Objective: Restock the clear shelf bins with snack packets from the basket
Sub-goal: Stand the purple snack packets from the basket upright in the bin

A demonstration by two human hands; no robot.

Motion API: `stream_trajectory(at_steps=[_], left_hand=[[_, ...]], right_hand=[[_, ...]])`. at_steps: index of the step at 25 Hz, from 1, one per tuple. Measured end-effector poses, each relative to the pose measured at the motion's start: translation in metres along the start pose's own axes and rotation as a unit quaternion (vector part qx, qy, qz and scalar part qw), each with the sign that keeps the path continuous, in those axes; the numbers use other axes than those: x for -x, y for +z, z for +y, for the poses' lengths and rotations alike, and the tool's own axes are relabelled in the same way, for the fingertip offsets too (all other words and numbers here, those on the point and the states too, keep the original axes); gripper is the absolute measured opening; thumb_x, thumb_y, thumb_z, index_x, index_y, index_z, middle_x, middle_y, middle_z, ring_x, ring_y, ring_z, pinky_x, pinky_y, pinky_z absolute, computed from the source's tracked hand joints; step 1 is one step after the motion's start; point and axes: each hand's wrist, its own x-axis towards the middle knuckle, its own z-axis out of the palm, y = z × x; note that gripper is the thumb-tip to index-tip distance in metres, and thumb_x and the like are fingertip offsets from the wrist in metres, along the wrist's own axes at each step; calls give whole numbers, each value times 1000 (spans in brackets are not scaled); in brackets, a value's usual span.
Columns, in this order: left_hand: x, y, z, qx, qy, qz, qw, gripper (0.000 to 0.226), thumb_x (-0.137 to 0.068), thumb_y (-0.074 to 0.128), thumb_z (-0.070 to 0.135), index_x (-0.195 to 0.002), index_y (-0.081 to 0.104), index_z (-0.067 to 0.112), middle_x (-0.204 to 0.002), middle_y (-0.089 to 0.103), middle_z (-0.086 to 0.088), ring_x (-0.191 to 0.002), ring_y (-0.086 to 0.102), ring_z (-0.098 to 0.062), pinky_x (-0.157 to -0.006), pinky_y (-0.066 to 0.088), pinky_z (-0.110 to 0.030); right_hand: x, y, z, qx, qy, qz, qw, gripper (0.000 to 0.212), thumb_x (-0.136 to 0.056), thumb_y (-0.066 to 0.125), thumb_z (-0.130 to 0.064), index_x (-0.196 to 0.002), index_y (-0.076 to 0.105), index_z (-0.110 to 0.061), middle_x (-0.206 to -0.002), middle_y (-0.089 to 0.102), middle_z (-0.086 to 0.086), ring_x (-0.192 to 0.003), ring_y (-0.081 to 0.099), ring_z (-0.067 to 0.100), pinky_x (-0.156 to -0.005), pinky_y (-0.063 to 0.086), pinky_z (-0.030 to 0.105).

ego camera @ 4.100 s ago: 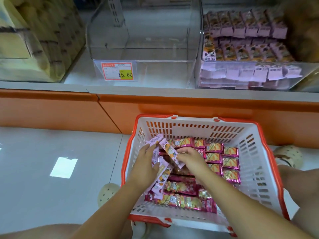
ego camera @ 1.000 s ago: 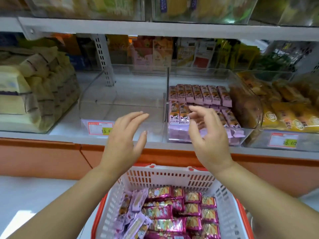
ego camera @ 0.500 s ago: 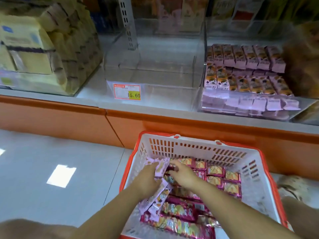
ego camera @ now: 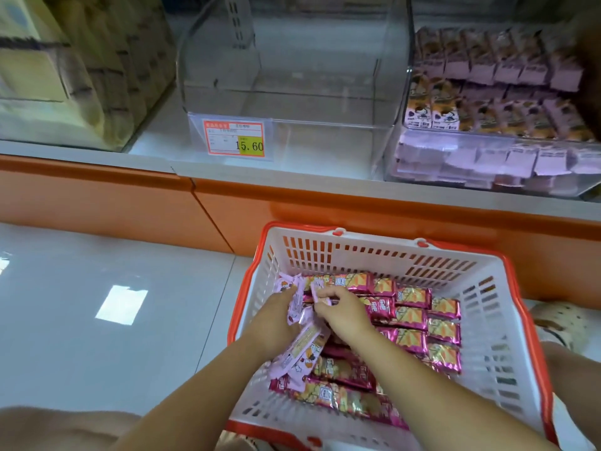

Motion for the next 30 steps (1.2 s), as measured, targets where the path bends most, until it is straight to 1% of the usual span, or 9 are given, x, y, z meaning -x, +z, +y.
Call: stream_trajectory(at_steps=[3,6,8,13,16,18,23,26,30], left_hand=[[7,-5,16,-2,62,19,998,75,-89,64,19,-151,22,29,-158,19,0,-144,22,-20,-111,27,-29],[16,-14,39,31,105,4,994,56,-92,62,20,-142,39,30,-144,41,4,-125,46,-10,-99,38,-18],[24,-19,54,52,113,-31,992,46,-93,61,26,-137,47,28,-134,49,9,-100,53,-1,-86,37,-15],[39,-19,78,89,140,-55,985,40,-92,60,41,-130,51,34,-139,44,14,-109,60,-11,-97,47,-32],[46,-13,92,96,149,-72,982,38,-94,57,37,-131,52,29,-131,45,16,-107,55,-8,-74,50,-9],[50,-11,100,103,150,-76,980,33,-94,58,35,-126,54,29,-123,47,17,-97,60,-4,-67,49,-7],[48,-5,107,140,140,-105,974,34,-93,62,27,-124,51,36,-121,45,23,-108,61,-7,-92,52,-31],[50,-3,116,233,117,-109,959,36,-94,60,13,-126,51,25,-117,54,8,-90,71,-15,-82,57,-31],[49,7,124,197,134,-86,967,33,-86,70,28,-116,57,27,-94,65,-3,-81,68,-23,-81,55,-52]], right_hand=[[25,-31,-1,-161,70,-32,984,20,-93,54,-23,-103,65,-11,-98,66,2,-74,59,14,-61,44,24],[50,-57,-5,-342,88,-39,935,29,-99,44,-23,-110,61,-2,-103,66,18,-66,61,21,-54,46,27],[69,-74,-10,-343,79,-19,936,26,-101,42,-23,-106,60,-5,-99,62,18,-63,62,21,-53,48,28],[98,-110,2,-301,-3,-1,954,29,-90,61,-27,-114,61,-12,-101,63,10,-80,65,23,-71,56,30],[108,-123,9,-294,-29,37,955,18,-92,59,-11,-110,63,-8,-90,65,9,-78,64,21,-77,56,32],[112,-126,10,-302,-36,54,951,15,-94,57,-9,-107,63,-7,-86,65,9,-76,63,20,-73,57,29],[106,-127,15,-382,-45,97,918,18,-93,59,-10,-110,56,-3,-85,66,12,-75,64,19,-72,58,28],[103,-123,14,-481,-44,88,871,20,-90,60,-6,-109,54,-6,-94,64,13,-87,64,23,-83,56,33],[103,-109,12,-425,-63,82,899,51,-85,66,0,-124,53,-30,-96,73,6,-96,68,26,-92,51,44]])
